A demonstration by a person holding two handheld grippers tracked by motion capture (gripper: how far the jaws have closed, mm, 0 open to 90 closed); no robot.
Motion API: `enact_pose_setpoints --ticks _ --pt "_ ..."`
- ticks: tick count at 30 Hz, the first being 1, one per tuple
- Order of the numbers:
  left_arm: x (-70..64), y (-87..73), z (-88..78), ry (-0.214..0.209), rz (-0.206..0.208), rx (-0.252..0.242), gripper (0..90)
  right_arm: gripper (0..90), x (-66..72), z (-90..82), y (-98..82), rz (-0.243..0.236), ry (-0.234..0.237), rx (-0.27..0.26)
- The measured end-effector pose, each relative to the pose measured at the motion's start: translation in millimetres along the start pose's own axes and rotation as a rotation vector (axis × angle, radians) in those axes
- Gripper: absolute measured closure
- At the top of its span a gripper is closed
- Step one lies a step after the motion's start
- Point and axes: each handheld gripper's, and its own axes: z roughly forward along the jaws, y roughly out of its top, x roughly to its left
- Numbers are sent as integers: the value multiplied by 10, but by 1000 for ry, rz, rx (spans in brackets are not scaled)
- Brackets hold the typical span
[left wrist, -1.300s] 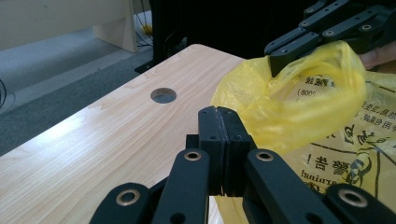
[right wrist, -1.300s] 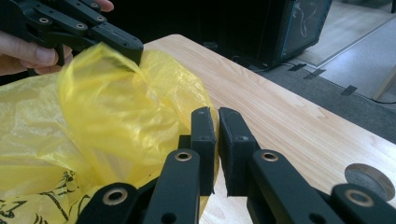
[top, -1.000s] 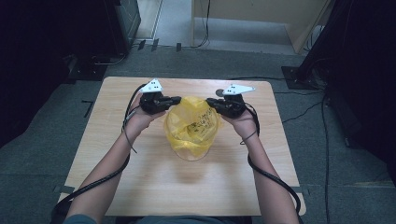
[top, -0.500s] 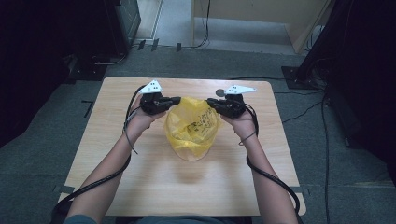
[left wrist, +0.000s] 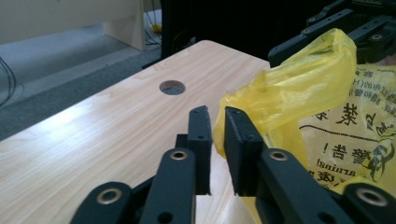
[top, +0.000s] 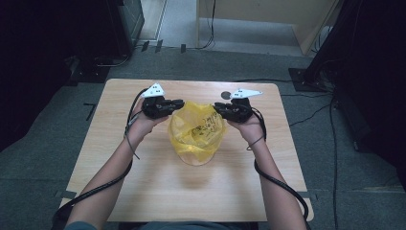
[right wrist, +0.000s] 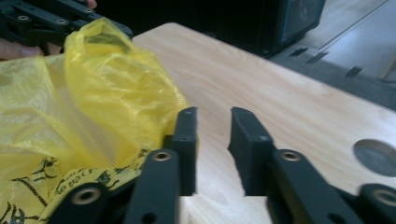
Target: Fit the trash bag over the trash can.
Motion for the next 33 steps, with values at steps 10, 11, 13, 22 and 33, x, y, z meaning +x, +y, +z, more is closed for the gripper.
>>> enact_pose_setpoints --ticks 10,11,13,22,33 --pt "-12 87 -179 1 15 -24 752 545 0 -235 162 -29 -5 -92" --pt "-28 101 -192 -3 13 -24 747 546 16 -260 181 -32 9 -98" --pt "-61 131 -217 -20 18 -20 736 543 62 -292 216 -52 39 -107" --pt "-185 210 -301 -51 17 22 714 382 264 -230 250 -125 177 -50" --pt "-412 209 -187 -133 76 64 691 797 222 -90 193 -22 4 -66"
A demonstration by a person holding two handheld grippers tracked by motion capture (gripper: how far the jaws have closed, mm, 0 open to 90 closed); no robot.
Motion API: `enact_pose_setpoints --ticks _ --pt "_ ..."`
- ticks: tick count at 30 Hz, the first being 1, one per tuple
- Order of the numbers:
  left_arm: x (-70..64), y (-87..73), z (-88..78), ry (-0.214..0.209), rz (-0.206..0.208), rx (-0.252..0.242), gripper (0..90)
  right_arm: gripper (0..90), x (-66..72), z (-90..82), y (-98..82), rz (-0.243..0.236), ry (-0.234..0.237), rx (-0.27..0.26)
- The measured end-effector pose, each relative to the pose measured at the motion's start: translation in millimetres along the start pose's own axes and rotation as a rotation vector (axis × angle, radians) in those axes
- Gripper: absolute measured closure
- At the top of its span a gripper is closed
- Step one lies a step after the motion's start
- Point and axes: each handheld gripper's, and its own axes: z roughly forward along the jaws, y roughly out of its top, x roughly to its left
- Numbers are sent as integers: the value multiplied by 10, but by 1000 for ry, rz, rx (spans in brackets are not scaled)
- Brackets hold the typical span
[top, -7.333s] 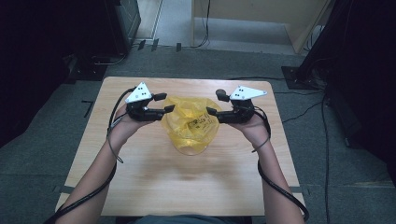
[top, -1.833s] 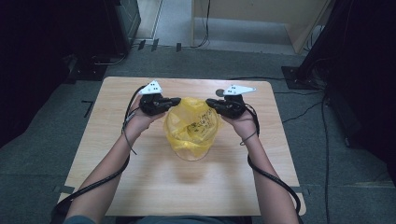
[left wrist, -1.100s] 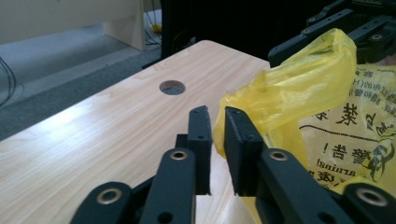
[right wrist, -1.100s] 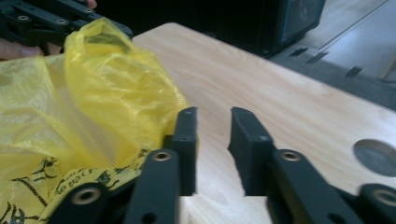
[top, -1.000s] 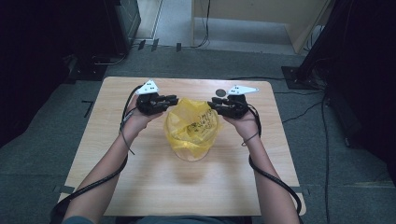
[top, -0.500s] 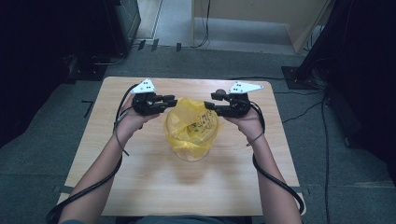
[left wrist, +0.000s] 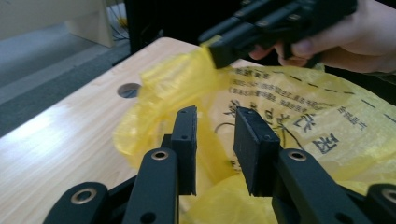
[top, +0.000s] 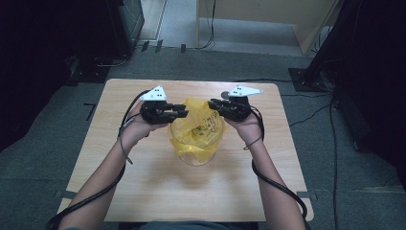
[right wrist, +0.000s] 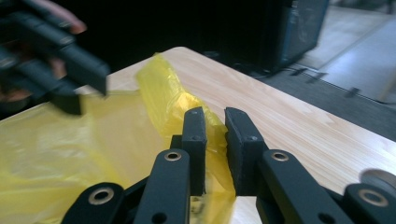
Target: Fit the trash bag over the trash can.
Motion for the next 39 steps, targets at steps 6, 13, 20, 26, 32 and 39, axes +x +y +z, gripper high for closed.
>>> enact_pose_setpoints --ticks 6,13,20,26,32,39 --pt "-77 -29 123 -34 20 32 674 799 -41 34 -61 27 -40 -1" --pt "-96 -45 152 -65 10 54 664 814 -80 31 -91 41 -72 8" --pt "-95 -69 155 -43 42 91 657 827 -97 96 -161 35 -79 46" --pt "-93 -119 199 -51 51 109 654 833 -146 112 -228 60 -74 69" --pt "-90 -136 197 -60 53 95 656 829 -164 95 -238 71 -68 69" --pt "-85 -150 195 -73 58 89 661 828 -205 84 -290 79 -73 93"
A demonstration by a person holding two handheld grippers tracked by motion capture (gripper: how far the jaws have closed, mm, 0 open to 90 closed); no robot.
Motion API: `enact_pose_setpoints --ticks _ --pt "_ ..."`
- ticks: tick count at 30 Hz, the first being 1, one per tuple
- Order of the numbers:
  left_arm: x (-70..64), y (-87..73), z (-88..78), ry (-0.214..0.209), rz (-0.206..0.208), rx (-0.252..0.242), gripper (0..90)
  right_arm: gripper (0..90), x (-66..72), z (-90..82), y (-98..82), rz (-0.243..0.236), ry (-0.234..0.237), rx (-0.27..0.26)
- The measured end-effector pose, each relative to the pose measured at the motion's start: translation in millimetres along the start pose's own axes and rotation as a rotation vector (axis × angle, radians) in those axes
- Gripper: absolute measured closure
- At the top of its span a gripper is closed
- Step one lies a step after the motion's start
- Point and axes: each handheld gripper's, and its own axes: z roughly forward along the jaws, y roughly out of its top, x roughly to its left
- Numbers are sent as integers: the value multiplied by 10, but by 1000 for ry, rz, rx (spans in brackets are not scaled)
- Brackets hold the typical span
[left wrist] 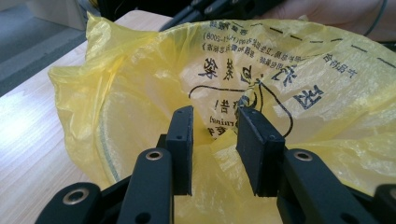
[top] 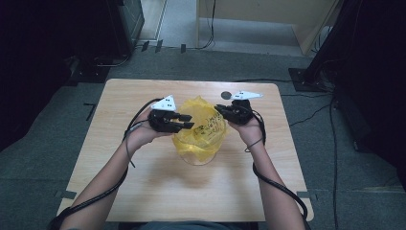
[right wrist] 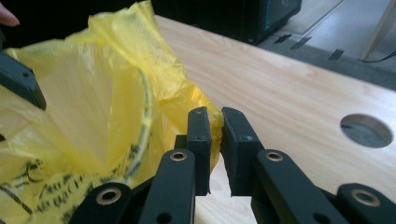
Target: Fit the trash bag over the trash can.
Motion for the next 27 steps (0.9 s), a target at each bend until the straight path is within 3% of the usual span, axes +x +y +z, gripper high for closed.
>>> enact_pose_setpoints --ticks 4,6,9,16,20,23,25,27 --pt "-21 -4 9 -24 25 9 614 821 -11 23 -33 9 6 12" --pt "-42 -10 18 -39 62 16 552 779 -16 16 -33 11 1 10" --pt "-71 -2 27 -26 114 26 446 690 -53 -22 -20 23 1 -3" --pt "-68 98 -49 -23 93 -14 386 483 -97 -127 23 19 -11 -26" --pt "-71 223 -114 -3 127 -68 408 457 -123 -189 49 38 -14 -53" --pt "-59 313 -79 -2 100 -90 424 461 -121 -223 74 50 -4 -75" --pt "-51 341 -7 -14 73 -59 460 474 -102 -239 95 42 1 -78" --pt "-45 342 78 -25 73 -12 512 481 -75 -253 117 32 9 -84"
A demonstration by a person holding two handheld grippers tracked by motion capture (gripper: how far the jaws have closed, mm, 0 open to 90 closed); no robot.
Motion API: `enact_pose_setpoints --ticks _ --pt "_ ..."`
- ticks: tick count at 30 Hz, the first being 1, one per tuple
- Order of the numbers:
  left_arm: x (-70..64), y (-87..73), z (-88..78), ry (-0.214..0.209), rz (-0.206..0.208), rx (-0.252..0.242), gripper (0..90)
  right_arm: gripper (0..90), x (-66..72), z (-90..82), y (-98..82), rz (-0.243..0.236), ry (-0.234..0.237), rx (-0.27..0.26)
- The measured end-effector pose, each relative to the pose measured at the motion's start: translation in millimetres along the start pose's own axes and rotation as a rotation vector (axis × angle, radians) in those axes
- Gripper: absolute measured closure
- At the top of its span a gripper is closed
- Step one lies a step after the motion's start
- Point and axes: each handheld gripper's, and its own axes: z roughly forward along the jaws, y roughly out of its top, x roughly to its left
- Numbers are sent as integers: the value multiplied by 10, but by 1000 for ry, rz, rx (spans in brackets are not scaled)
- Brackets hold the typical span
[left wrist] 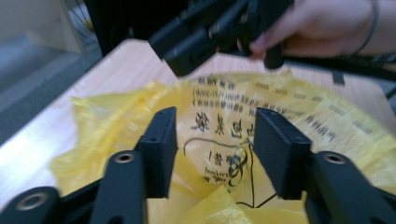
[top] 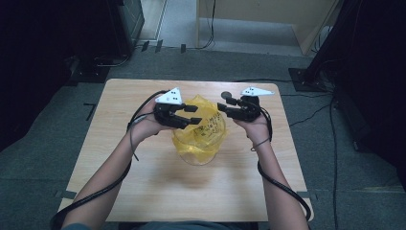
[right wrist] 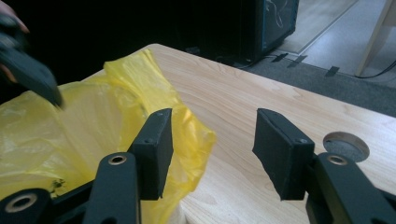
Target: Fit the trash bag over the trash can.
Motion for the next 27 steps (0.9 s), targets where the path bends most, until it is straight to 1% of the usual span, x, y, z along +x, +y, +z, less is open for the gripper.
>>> enact_pose_setpoints --ticks 1,2,4,5,7,8,10,12,14,15,16,18,20,22,23,24,25,26,27 --pt "5 -4 38 -3 -5 31 551 487 12 -4 10 -6 4 -4" --pt "3 -9 72 1 -7 43 576 493 22 -11 19 -12 9 -5" --pt "1 -21 123 -26 -22 63 632 499 41 -17 31 -21 14 -11" --pt "-6 -29 145 -34 -23 74 631 502 50 -20 37 -22 17 -12" --pt "-25 -42 181 -34 2 108 630 507 71 -29 50 -30 21 -18" --pt "-37 -45 194 -40 18 117 621 510 81 -36 60 -35 24 -20" --pt "-63 -43 222 -40 48 143 572 515 110 -53 88 -41 33 -29" --pt "-86 -47 251 -49 114 170 505 530 151 -68 121 -53 45 -38" --pt "-104 -54 284 -64 145 189 459 533 195 -73 148 -69 52 -43" --pt "-107 -57 298 -66 154 189 444 533 216 -71 158 -74 59 -44" --pt "-102 -61 314 -66 153 199 406 534 238 -69 166 -79 62 -44" --pt "-91 -74 351 -73 115 219 345 530 272 -58 174 -92 70 -41" --pt "-84 -79 377 -82 95 257 283 510 294 -38 173 -101 77 -38" --pt "-71 -83 383 -103 76 269 283 500 314 -12 163 -98 94 -25" --pt "-65 -90 385 -119 69 279 282 488 325 5 155 -98 113 -14" --pt "-57 -97 386 -135 62 292 285 475 340 24 149 -109 117 -7" --pt "-50 -100 386 -146 42 293 300 460 353 39 143 -117 110 3" --pt "-39 -104 383 -155 35 294 312 420 362 54 140 -112 108 15" --pt "-34 -109 382 -164 28 288 322 403 368 70 138 -104 114 22"
